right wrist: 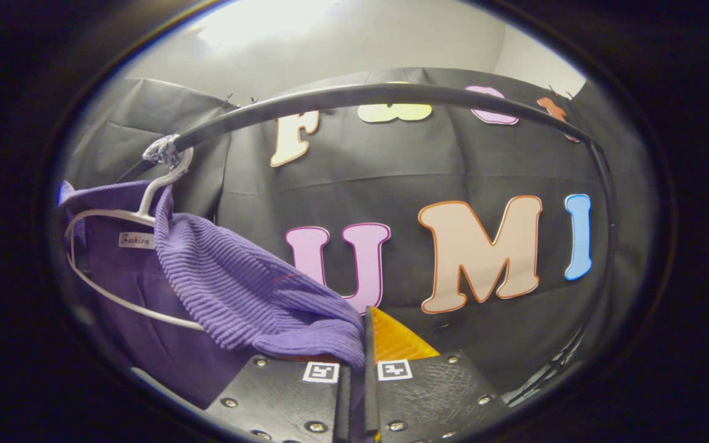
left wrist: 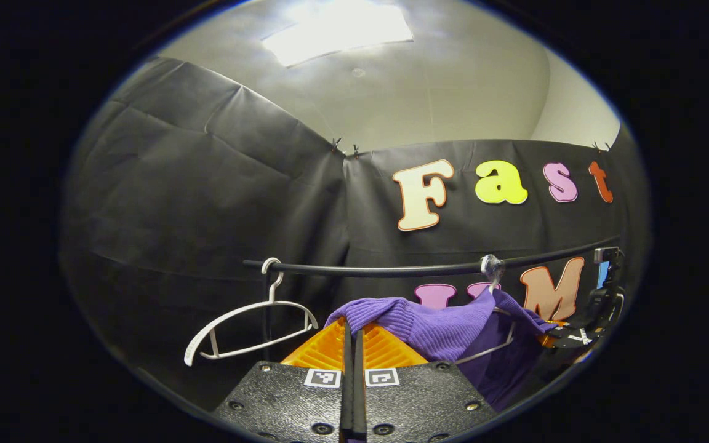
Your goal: Grasp the clothes on the hanger with both hands and then place them into the laundry hamper below.
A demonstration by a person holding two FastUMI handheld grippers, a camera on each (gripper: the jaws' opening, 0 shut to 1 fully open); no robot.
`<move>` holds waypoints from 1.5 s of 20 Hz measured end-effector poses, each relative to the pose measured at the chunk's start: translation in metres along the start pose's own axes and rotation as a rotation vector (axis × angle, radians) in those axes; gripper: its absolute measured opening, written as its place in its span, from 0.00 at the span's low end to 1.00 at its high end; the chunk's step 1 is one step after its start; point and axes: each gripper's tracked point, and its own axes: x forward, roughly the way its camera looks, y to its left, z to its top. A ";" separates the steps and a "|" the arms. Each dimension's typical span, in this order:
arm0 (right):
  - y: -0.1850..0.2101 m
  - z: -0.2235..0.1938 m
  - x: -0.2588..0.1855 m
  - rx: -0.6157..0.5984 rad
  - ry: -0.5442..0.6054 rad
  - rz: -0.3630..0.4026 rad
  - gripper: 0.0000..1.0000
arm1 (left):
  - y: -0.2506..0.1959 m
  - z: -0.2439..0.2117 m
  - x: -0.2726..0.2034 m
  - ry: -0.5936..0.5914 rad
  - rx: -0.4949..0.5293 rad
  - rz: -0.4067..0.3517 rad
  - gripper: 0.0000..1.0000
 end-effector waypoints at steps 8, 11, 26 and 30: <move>-0.008 0.016 0.014 0.012 -0.043 -0.022 0.09 | 0.024 0.003 0.024 0.002 -0.050 0.011 0.00; -0.009 0.023 0.020 0.013 -0.063 -0.031 0.05 | 0.026 0.004 0.033 -0.002 -0.044 0.007 0.00; -0.015 0.032 0.026 0.008 -0.079 -0.033 0.09 | 0.044 -0.038 0.069 -0.009 -0.007 -0.055 0.02; -0.021 0.031 0.033 -0.003 -0.072 -0.041 0.09 | 0.041 -0.055 0.069 -0.002 -0.065 -0.086 0.00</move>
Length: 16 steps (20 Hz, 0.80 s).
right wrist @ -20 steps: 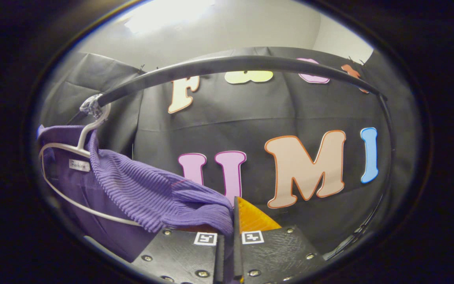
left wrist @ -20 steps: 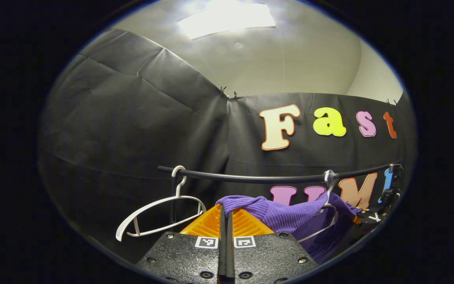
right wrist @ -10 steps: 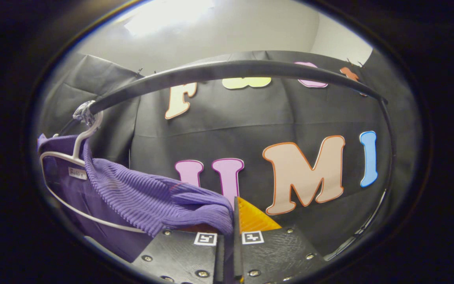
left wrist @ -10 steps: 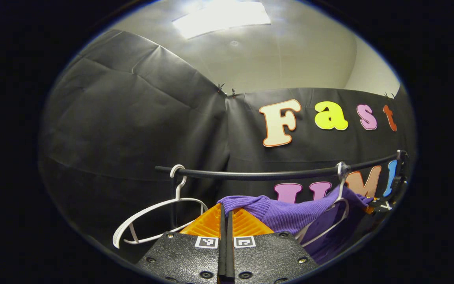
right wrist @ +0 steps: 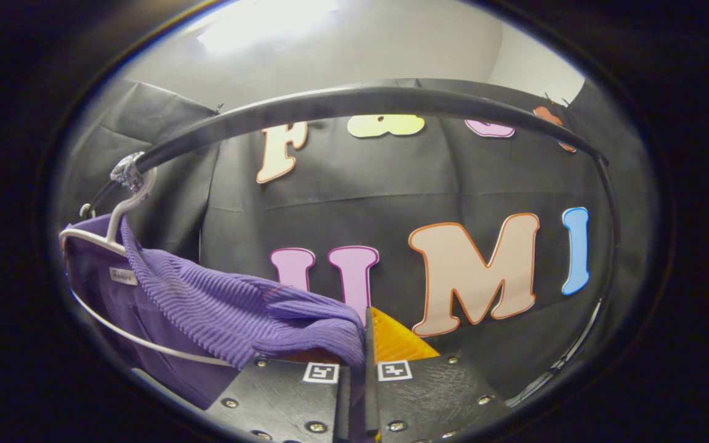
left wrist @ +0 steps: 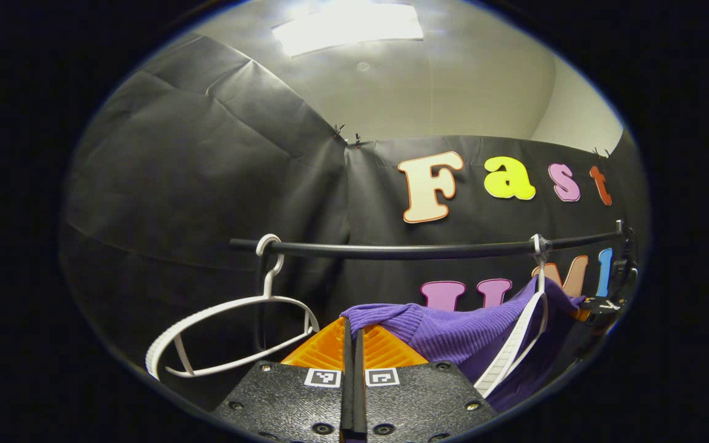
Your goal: Grasp the clothes on the hanger with both hands and then place them into the laundry hamper below.
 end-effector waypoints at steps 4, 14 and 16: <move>-0.012 -0.004 0.007 -0.010 0.012 -0.020 0.09 | -0.008 -0.022 0.001 0.031 -0.046 -0.038 0.00; -0.041 -0.032 0.016 -0.065 0.079 -0.079 0.09 | -0.031 -0.067 0.003 0.112 -0.123 -0.118 0.00; -0.045 -0.041 0.015 -0.077 0.099 -0.090 0.09 | -0.036 -0.072 0.003 0.121 -0.129 -0.129 0.00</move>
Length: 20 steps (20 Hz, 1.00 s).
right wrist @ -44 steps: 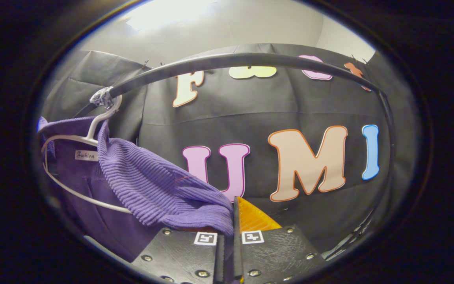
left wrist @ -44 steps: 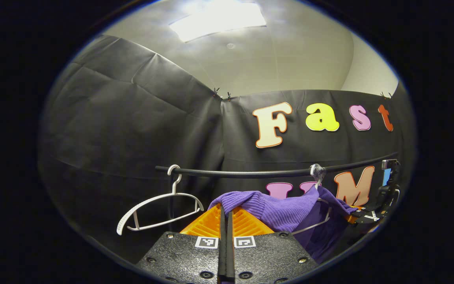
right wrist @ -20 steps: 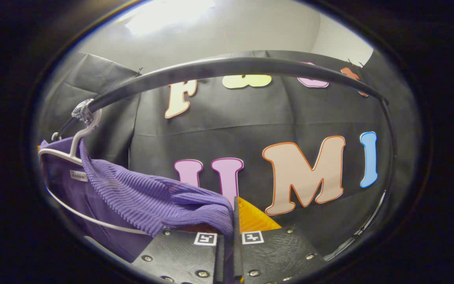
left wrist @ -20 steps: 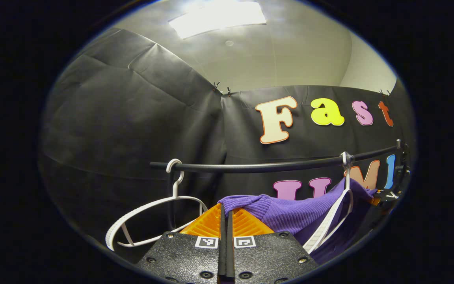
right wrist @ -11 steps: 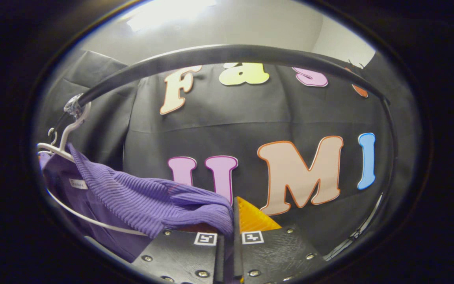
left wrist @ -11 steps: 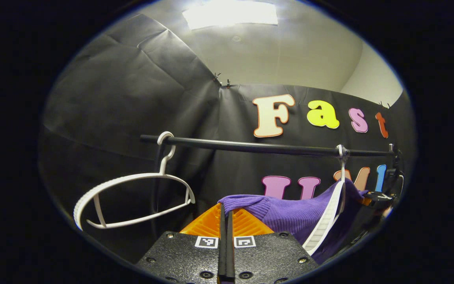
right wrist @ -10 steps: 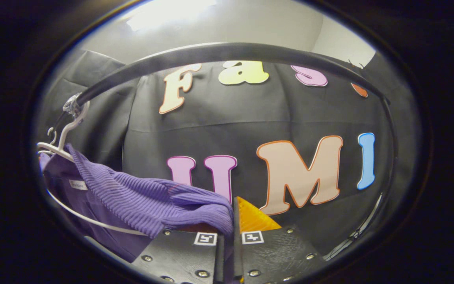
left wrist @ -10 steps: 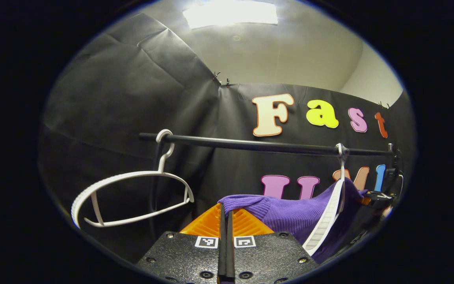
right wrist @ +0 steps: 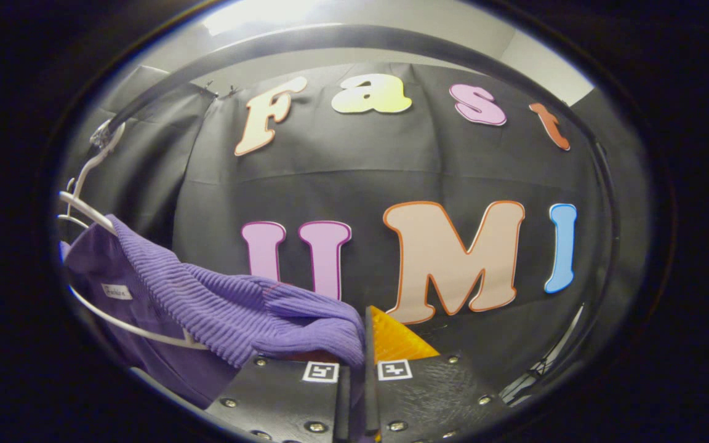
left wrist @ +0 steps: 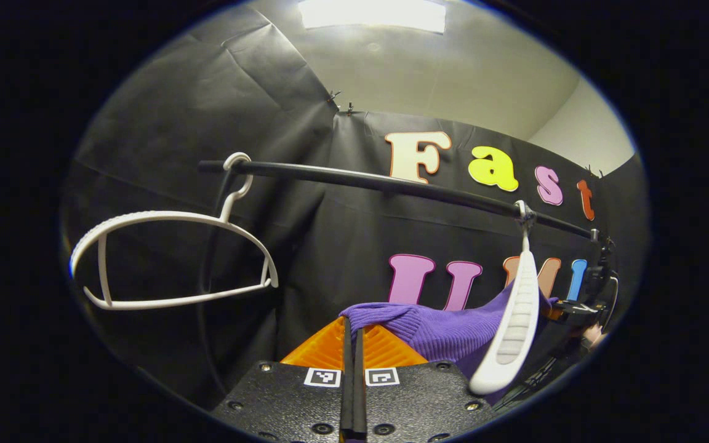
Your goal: Grasp the clothes on the hanger with both hands and then place them into the laundry hamper below.
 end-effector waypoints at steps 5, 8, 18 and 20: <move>-0.008 -0.023 -0.001 0.011 0.055 -0.014 0.09 | -0.003 -0.018 0.000 0.034 -0.018 -0.010 0.00; -0.011 -0.032 -0.004 -0.010 0.075 -0.024 0.09 | -0.005 -0.028 -0.001 0.056 -0.028 -0.016 0.00; -0.030 -0.062 -0.017 0.032 0.153 -0.071 0.09 | -0.018 -0.055 -0.004 0.110 -0.041 -0.045 0.00; -0.035 -0.068 -0.023 0.034 0.167 -0.078 0.09 | -0.020 -0.059 -0.005 0.118 -0.045 -0.049 0.00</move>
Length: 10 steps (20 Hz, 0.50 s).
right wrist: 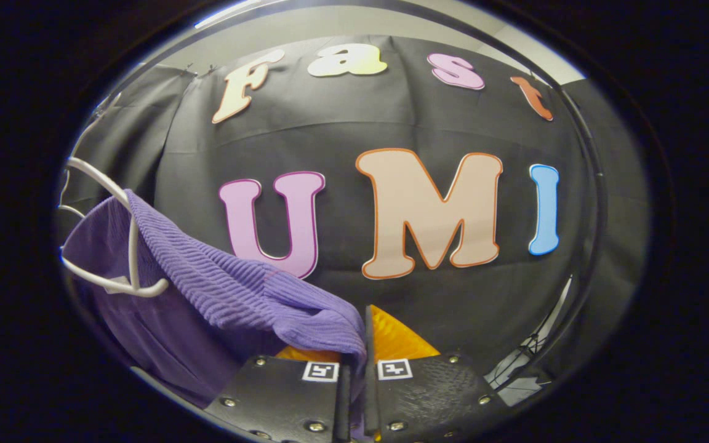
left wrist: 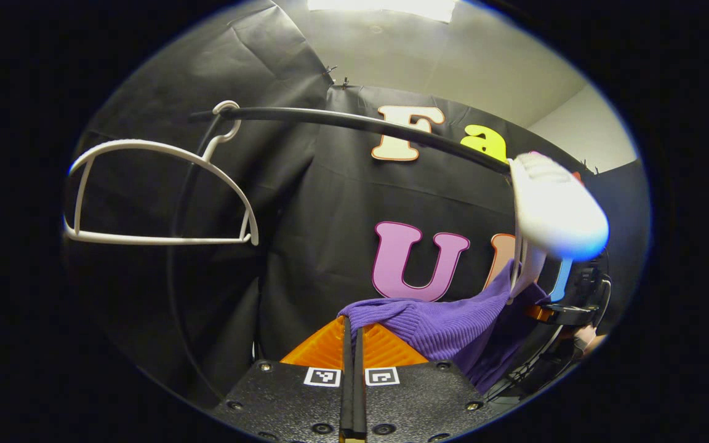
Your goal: Grasp the clothes on the hanger with both hands and then place them into the laundry hamper below.
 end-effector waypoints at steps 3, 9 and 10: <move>-0.007 -0.010 -0.004 0.007 0.018 -0.012 0.09 | -0.004 -0.006 0.000 0.011 -0.002 -0.007 0.00; -0.019 -0.031 -0.013 0.007 0.059 -0.035 0.09 | -0.009 -0.019 -0.002 0.039 0.006 -0.014 0.00; -0.021 -0.034 -0.015 0.002 0.061 -0.037 0.09 | -0.010 -0.021 -0.003 0.044 0.003 -0.014 0.00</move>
